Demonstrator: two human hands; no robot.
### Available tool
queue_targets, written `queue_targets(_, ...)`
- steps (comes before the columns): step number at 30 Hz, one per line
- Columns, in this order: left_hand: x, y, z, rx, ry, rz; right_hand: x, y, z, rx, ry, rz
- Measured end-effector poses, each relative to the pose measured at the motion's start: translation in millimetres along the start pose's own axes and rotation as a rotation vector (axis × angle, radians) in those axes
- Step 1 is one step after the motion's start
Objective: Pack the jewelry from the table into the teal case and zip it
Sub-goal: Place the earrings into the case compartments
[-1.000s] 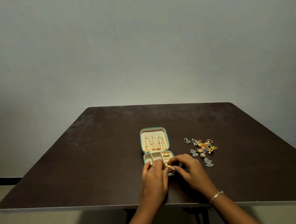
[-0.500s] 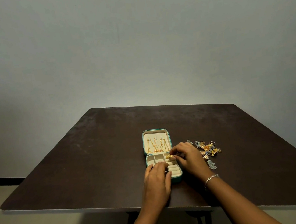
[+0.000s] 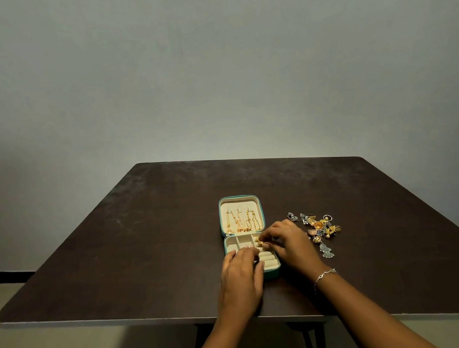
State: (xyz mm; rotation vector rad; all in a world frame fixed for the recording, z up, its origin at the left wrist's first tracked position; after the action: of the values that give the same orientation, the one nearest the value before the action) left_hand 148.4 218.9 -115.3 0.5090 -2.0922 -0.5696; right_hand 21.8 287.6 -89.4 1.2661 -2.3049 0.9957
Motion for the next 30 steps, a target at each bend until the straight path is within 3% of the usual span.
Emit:
queue_targets(6, 0, 1, -1, -0.005, 0.011, 0.011, -7, 2, -5, 0.069, 0.088, -0.011)
queue_targets(15, -1, 0, -1, -0.023, 0.006, -0.005, -12, 6, -2, 0.004, 0.088, -0.083)
queue_targets(26, 0, -1, -3, -0.006, 0.011, 0.015, -37, 13, -16, 0.076, 0.068, -0.019)
queue_targets(30, 0, -1, -3, -0.016, 0.022, 0.005, -44, 42, -38, 0.073, 0.147, 0.119)
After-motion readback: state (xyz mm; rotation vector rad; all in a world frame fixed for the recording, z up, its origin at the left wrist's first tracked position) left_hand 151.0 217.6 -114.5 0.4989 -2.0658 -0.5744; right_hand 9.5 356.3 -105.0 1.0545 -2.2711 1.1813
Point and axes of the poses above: each hand's wrist, its own x-axis towards the middle knuckle, its own z-axis out of the palm, y = z × x, the point moved 2 cm from there along x, towards the middle knuckle, and after that the axes turned 14 degrees about y, right-handed, at the moved point
